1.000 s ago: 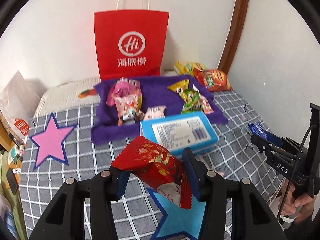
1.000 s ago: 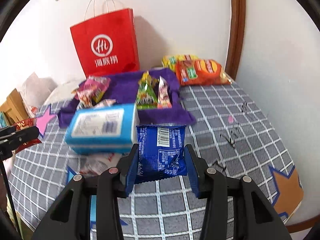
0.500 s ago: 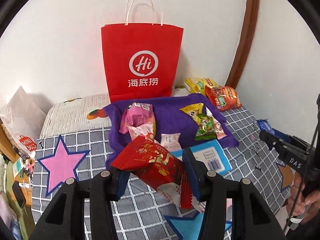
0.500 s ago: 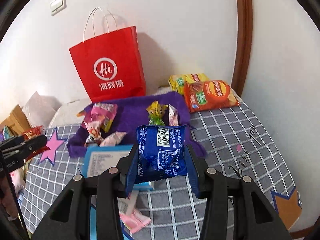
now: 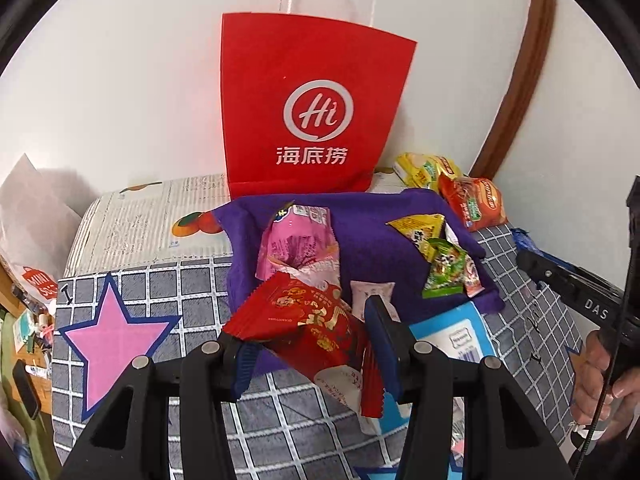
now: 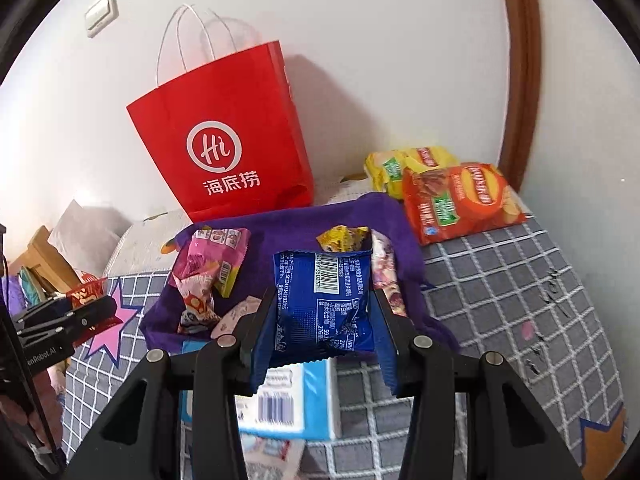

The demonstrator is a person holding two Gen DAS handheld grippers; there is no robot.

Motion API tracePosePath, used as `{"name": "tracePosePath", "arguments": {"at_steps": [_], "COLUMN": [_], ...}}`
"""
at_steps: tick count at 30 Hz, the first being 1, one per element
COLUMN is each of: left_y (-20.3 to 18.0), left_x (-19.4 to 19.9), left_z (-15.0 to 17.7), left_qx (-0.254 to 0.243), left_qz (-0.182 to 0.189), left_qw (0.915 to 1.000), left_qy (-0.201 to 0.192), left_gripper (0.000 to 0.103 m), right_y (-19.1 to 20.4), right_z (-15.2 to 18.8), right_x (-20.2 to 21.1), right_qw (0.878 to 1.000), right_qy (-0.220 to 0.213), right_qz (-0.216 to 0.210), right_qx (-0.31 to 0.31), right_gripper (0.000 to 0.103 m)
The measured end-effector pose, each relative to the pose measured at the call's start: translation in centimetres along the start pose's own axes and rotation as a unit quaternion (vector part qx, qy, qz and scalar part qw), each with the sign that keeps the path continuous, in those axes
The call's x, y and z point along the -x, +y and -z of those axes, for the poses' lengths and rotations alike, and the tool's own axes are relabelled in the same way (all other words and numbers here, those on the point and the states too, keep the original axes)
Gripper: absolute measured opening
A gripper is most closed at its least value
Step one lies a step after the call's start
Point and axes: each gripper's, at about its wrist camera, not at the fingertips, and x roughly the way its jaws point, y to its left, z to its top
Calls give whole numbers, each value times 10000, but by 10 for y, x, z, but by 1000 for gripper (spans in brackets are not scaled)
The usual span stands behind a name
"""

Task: Organize snacks
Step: 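Carry both packets onto the purple towel and open both tools to release them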

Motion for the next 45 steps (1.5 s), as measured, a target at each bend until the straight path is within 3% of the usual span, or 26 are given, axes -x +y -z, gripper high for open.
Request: {"name": "tracePosePath", "arguments": {"at_steps": [9, 20, 31, 32, 34, 36, 45], "left_y": [16, 31, 35, 35, 34, 32, 19], "left_x": [-25, -53, -68, -69, -71, -72, -90], "left_z": [-13, -20, -21, -21, -22, -25, -42], "left_qx": [81, 199, 245, 260, 271, 259, 256], "left_qz": [-20, 8, 125, 156, 238, 275, 399], "left_qw": [9999, 9996, 9994, 9993, 9991, 9991, 9988], "left_qy": [90, 194, 227, 227, 201, 172, 126], "left_gripper": [48, 48, 48, 48, 48, 48, 48], "right_y": [30, 51, 52, 51, 49, 46, 40], "right_z": [-8, -2, 4, 5, 5, 4, -6], "right_x": [-65, -132, -162, -164, -163, -159, -95], "right_qw": [9985, 9924, 9881, 9875, 9874, 9889, 9951], "right_qy": [426, 1096, 1420, 1459, 1474, 1395, 782], "right_qz": [-291, -42, 59, 48, -7, -138, -235], "right_qx": [166, 565, 591, 596, 571, 481, 563], "right_gripper": [45, 45, 47, 48, 64, 68, 69]}}
